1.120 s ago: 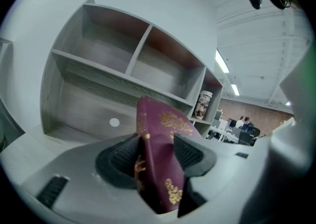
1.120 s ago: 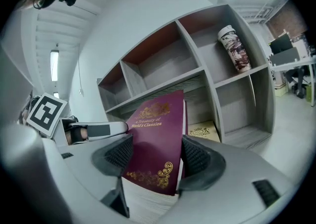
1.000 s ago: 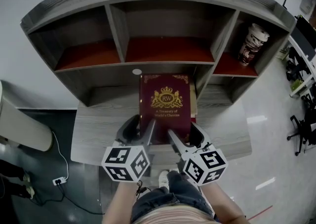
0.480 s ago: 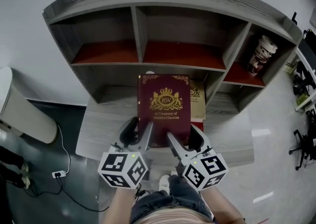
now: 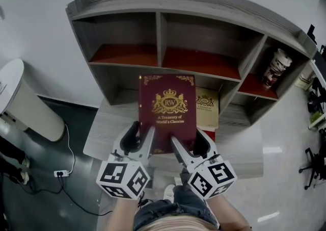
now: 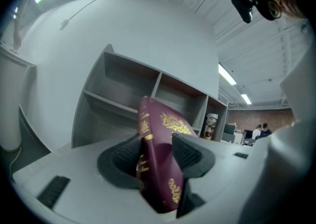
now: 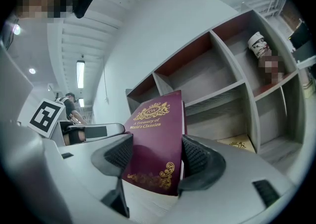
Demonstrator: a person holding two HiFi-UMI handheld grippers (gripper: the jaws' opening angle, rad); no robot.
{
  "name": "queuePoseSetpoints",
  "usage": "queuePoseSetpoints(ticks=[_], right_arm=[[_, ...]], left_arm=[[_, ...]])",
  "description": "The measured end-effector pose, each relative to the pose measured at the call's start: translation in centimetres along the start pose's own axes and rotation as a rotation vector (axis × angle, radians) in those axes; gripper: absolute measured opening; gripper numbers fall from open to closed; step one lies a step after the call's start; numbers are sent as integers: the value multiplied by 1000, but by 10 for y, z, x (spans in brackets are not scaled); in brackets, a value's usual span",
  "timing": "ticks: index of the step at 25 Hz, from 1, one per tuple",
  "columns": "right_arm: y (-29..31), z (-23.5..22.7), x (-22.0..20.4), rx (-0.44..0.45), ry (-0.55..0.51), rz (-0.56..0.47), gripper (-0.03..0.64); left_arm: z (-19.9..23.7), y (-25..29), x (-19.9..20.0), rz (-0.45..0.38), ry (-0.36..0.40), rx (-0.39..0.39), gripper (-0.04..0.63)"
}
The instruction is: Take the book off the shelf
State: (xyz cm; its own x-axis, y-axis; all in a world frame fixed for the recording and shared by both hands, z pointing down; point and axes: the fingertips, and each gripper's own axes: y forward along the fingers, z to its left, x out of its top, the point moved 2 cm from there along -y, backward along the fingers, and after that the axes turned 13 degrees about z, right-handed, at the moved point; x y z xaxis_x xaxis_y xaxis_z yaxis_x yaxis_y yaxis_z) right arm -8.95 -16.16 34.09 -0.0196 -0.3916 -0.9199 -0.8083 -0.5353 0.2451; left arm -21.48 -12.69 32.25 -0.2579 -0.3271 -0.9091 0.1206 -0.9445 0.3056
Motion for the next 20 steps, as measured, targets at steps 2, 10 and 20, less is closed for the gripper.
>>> queuePoseSetpoints(ticks=[2, 10, 20], right_arm=[[1, 5, 2, 16, -9, -1, 293], [18, 48, 4, 98, -37, 10, 291], [29, 49, 3, 161, -64, 23, 290]], left_arm=[[2, -6, 2, -11, -3, 15, 198], [32, -46, 11, -64, -29, 94, 198], [39, -48, 7, -93, -49, 155, 198]])
